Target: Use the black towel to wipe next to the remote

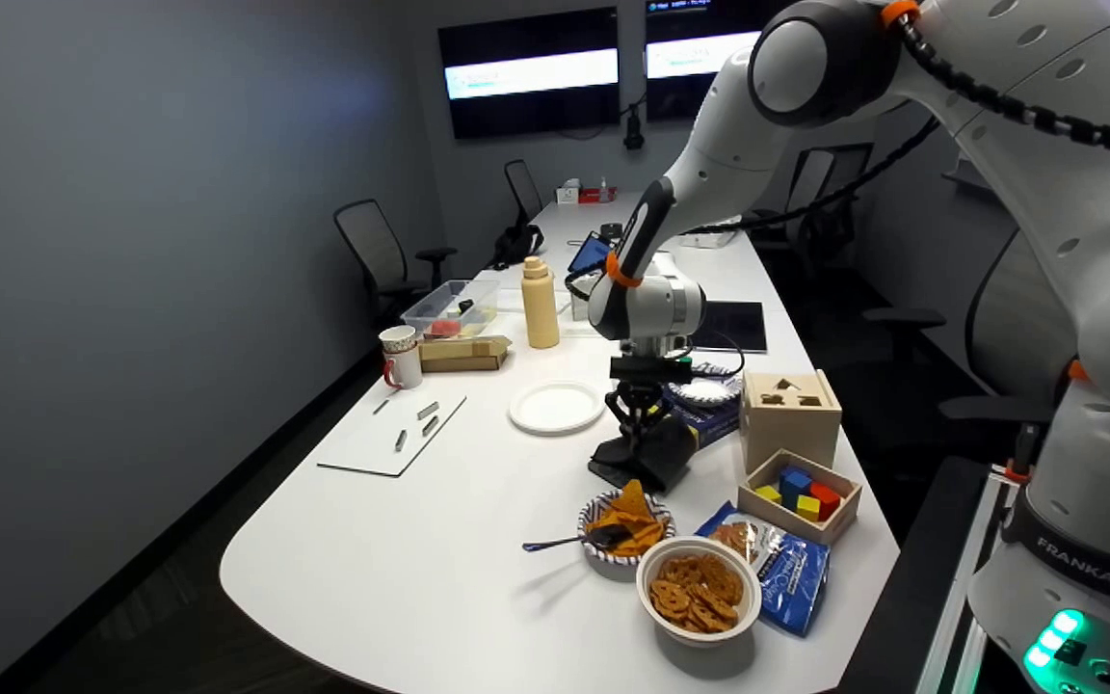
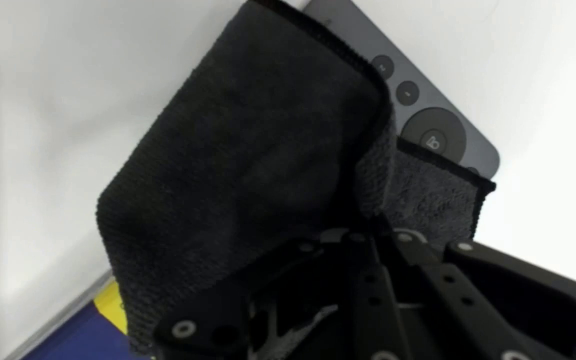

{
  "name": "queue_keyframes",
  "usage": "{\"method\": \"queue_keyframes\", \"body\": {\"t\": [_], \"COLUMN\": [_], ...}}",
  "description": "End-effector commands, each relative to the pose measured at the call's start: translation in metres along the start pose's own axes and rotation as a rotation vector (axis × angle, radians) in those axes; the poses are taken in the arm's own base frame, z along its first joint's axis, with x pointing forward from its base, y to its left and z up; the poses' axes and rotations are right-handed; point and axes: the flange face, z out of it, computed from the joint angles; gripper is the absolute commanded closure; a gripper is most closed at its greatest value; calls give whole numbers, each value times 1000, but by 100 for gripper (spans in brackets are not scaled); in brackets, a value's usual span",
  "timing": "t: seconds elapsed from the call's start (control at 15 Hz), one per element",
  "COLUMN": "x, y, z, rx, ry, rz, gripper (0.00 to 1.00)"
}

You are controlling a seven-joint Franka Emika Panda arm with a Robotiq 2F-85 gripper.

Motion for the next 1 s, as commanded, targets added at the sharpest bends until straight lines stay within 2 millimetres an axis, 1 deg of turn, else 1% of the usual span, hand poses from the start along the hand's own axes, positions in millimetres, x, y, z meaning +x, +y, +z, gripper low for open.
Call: {"method": "queue_keyframes", "body": {"t": [0.0, 0.13, 0.27, 0.33, 0.53, 0.93], "x": [-13, -11, -7, -4, 3, 8], "y": [17, 26, 28, 25, 10, -40], "z": [-12, -12, -11, -9, -7, -3], "rx": [-75, -100, -102, -93, -77, -72], "ry": [-2, 14, 30, 43, 66, 114], "rz": [72, 105, 111, 102, 41, -72], "gripper": [99, 99, 99, 99, 99, 99]}}
